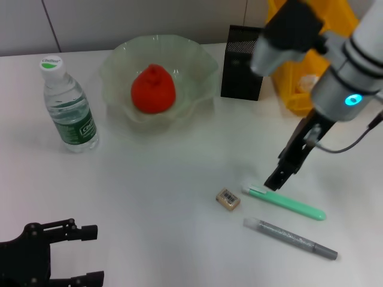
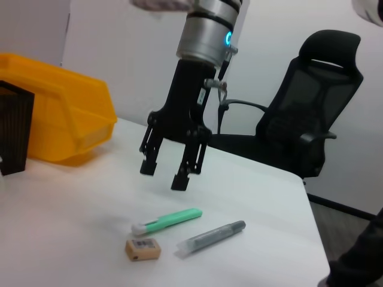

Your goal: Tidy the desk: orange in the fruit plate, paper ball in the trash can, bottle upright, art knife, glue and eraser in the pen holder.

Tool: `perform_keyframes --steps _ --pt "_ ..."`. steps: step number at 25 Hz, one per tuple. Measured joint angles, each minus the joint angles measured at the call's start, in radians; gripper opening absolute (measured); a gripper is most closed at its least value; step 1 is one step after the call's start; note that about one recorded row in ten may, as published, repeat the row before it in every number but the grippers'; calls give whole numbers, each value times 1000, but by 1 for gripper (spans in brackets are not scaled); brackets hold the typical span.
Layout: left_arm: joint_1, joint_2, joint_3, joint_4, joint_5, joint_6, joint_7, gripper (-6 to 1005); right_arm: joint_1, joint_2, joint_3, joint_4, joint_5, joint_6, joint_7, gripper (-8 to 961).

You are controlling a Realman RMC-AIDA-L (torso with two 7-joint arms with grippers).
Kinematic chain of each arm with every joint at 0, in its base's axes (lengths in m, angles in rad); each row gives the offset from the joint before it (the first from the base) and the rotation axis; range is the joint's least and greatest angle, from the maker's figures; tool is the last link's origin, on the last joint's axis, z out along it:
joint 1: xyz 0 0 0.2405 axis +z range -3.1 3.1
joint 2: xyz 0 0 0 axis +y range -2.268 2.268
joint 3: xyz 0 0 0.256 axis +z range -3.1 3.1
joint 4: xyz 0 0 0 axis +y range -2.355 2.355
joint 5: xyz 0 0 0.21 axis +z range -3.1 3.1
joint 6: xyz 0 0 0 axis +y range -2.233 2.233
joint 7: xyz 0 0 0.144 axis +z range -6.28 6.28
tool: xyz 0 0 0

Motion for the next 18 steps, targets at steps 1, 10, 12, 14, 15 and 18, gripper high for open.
perform_keyframes --steps 1,10,12,14,15,18 --pt "0 -1 0 0 0 -6 1 783 2 1 -32 17 2 20 9 615" --pt "-4 -7 0 0 12 -36 3 783 6 3 -253 96 54 162 72 604" --pt "-9 -11 0 0 28 -39 3 783 6 3 -272 99 55 173 80 601" --pt "-12 -16 0 0 39 -39 3 783 6 3 -308 102 56 196 96 598" --pt "-12 -16 0 0 39 -39 3 783 7 4 -333 105 56 212 103 597" --pt "-14 -19 0 0 42 -40 4 782 7 4 -345 106 56 223 106 593"
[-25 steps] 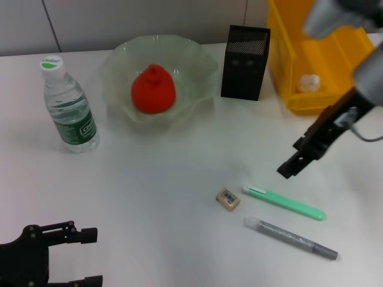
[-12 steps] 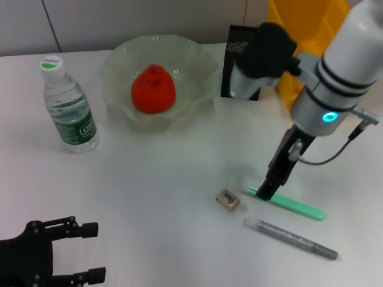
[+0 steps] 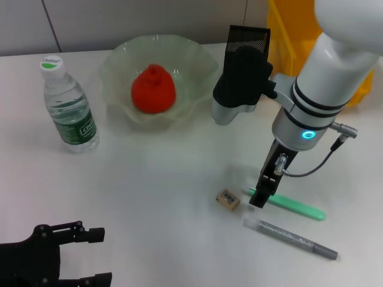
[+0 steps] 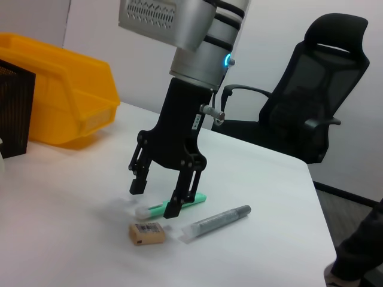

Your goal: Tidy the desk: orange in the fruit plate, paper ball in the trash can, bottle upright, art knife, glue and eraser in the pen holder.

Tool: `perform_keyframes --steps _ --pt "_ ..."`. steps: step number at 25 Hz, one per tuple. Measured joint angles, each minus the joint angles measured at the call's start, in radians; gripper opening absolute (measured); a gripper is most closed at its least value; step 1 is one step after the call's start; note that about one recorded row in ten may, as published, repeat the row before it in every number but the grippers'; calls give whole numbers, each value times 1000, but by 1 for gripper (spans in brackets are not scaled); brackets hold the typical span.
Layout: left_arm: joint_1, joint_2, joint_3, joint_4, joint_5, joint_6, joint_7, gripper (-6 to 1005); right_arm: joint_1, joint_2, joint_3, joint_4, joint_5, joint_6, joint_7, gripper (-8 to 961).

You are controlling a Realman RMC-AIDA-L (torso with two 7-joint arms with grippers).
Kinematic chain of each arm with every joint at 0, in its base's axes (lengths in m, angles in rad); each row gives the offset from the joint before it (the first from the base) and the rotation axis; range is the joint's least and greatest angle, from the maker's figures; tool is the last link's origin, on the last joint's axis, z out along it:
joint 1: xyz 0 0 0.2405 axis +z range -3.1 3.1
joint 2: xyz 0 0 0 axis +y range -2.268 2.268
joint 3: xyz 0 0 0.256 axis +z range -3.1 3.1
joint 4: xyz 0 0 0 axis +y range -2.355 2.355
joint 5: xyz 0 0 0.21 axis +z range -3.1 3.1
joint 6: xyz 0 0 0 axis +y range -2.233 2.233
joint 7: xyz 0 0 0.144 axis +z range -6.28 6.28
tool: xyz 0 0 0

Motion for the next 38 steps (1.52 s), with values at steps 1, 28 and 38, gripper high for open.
perform_keyframes --steps 1,28,38 --pt "0 0 0 0 0 0 0 782 0 0 -6 1 0 6 2 592" --pt "-4 -3 0 0 0 -13 0 781 3 0 -79 10 20 45 12 391" --pt "-3 -3 0 0 1 -14 0 781 2 1 -96 24 21 58 16 230"
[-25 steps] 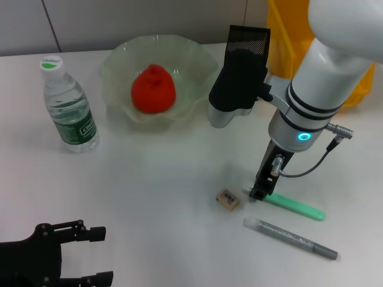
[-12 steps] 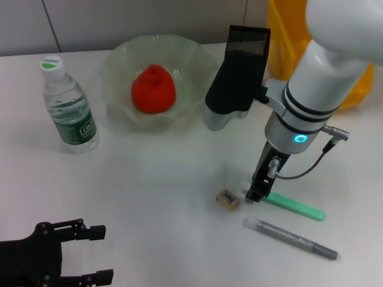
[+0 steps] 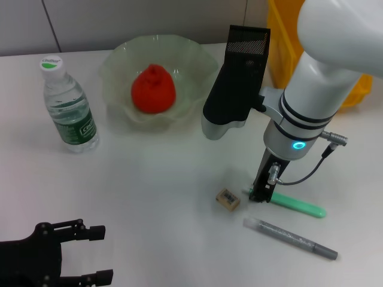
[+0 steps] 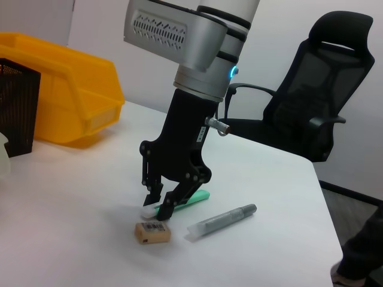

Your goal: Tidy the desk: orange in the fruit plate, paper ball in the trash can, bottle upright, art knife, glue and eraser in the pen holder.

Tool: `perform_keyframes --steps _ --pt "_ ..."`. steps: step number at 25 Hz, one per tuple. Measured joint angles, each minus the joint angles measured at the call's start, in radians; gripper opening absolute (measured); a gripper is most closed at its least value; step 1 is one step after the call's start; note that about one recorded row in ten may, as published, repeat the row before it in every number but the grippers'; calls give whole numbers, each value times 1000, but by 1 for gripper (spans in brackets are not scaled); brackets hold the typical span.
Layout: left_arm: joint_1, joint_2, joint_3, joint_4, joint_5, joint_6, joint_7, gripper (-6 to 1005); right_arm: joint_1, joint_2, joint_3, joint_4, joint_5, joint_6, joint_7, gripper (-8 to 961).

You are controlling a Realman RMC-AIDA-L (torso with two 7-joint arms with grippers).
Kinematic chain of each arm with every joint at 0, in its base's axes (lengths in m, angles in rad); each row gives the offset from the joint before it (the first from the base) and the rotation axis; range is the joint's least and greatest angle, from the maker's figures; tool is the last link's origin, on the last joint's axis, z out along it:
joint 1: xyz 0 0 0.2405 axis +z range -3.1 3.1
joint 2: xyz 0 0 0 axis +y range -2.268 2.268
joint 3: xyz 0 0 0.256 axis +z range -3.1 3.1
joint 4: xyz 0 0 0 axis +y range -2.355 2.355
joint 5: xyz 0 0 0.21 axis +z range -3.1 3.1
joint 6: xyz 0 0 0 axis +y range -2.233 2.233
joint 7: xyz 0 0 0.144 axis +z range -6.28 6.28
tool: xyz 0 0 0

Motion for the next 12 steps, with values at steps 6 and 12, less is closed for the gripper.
perform_keyframes --steps 6,12 --pt "0 0 0 0 1 0 0 781 -27 -4 55 -83 -6 -36 0 189" --pt "-1 0 0 -8 1 -1 0 781 -73 -13 391 -330 -55 -170 -93 172"
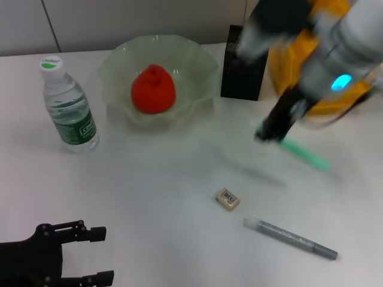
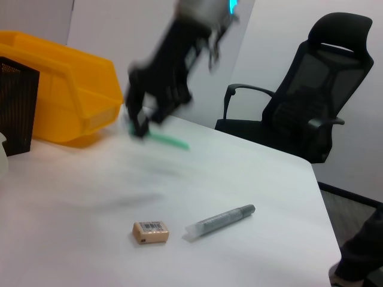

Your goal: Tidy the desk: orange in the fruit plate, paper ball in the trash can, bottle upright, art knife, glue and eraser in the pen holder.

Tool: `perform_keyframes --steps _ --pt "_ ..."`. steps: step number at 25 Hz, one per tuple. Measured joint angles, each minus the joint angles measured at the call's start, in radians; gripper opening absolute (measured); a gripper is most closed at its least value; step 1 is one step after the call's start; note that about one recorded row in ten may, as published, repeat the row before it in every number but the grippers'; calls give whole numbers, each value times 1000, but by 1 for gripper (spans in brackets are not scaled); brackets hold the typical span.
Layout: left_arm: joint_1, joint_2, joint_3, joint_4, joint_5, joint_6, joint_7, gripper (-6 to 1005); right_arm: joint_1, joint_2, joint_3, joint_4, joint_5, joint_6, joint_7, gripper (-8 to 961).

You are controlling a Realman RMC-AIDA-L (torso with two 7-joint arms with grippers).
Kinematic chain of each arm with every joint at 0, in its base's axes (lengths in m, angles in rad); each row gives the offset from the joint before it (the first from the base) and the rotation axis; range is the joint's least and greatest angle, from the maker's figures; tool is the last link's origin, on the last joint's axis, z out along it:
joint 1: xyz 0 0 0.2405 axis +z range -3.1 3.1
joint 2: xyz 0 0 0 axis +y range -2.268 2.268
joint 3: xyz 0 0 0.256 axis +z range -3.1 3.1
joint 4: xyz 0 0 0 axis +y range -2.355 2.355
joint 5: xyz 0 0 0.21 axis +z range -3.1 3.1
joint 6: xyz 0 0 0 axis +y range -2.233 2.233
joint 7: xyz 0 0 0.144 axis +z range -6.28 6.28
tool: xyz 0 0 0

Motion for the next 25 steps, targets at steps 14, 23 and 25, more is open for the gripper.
perform_keyframes --steps 14,23,25 --pt "-21 -7 -4 -2 -1 -8 0 781 -33 -50 523 -89 350 165 -397 195" --pt "-28 -13 -5 -2 -2 -13 0 781 -33 -85 552 252 609 377 -754 209" --pt "-29 -14 -5 -2 -4 -16 0 781 -18 -119 559 363 682 391 -811 212"
